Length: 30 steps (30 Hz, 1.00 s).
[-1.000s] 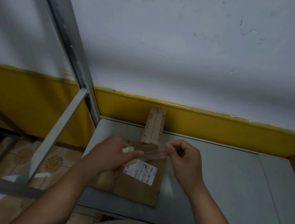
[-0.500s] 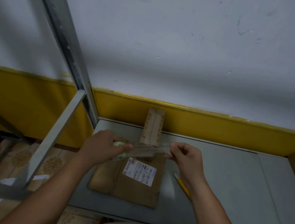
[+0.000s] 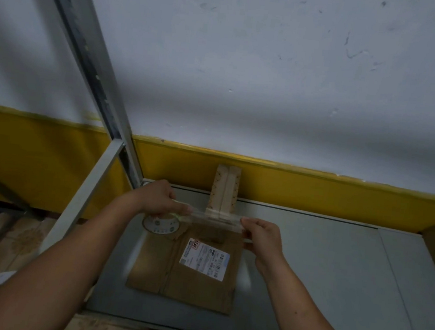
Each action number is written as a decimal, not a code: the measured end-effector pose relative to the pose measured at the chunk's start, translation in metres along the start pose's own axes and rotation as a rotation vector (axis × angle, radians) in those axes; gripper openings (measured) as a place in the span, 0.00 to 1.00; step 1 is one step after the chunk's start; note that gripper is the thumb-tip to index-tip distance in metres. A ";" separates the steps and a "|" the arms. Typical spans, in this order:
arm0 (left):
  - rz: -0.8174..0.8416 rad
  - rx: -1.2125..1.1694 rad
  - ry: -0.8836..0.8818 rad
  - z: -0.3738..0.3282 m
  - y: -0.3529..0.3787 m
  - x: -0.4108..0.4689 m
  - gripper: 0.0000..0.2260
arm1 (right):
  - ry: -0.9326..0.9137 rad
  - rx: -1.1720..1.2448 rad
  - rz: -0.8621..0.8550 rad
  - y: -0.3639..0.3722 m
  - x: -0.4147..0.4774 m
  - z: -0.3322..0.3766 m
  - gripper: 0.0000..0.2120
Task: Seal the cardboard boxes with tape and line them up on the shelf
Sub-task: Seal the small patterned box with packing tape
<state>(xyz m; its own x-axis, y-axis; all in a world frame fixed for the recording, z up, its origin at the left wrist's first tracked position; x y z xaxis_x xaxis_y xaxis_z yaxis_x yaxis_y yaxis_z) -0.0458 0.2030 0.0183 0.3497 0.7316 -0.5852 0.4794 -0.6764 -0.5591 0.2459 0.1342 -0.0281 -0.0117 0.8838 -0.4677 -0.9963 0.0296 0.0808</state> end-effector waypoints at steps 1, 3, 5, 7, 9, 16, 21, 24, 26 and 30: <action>0.011 -0.005 0.002 0.002 0.000 0.003 0.27 | 0.004 -0.002 -0.005 -0.001 0.002 -0.001 0.06; 0.031 -0.010 -0.002 0.006 0.001 0.010 0.28 | 0.015 -0.006 -0.014 -0.001 0.006 -0.003 0.06; 0.046 -0.006 -0.007 0.009 0.004 0.015 0.28 | 0.040 -0.008 -0.020 -0.001 0.009 -0.007 0.06; 0.055 -0.015 -0.012 0.011 0.009 0.020 0.29 | 0.074 -0.002 -0.020 -0.002 0.012 -0.012 0.05; 0.057 -0.017 -0.018 0.013 0.014 0.025 0.29 | 0.102 0.002 -0.017 -0.003 0.012 -0.017 0.06; 0.031 0.033 -0.003 0.012 0.030 0.042 0.28 | 0.142 -0.004 -0.006 -0.004 0.015 -0.029 0.08; 0.046 0.118 0.018 0.013 0.036 0.056 0.28 | 0.164 0.029 0.045 0.004 0.016 -0.028 0.10; 0.034 0.139 0.037 0.013 0.038 0.061 0.28 | 0.147 -0.018 0.041 0.005 0.016 -0.025 0.11; 0.028 0.138 0.050 0.012 0.040 0.059 0.28 | 0.129 -0.100 0.034 0.002 0.019 -0.023 0.19; 0.049 0.087 0.103 0.000 0.050 0.048 0.17 | 0.053 -0.169 -0.057 -0.002 0.019 -0.024 0.17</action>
<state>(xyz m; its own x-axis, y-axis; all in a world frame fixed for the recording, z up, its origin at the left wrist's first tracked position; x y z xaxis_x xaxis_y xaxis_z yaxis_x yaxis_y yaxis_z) -0.0054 0.2043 -0.0379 0.4541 0.6993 -0.5521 0.3893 -0.7131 -0.5830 0.2455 0.1397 -0.0584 0.0448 0.8571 -0.5132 -0.9955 -0.0044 -0.0942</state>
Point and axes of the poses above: each hand's wrist, its own x-axis towards the middle knuckle, its own y-axis out of the palm, z = x × y, the point moved 4 cm from there along x, towards the middle knuckle, and after that the axes turned 12 degrees about z, right-handed, at the moved point
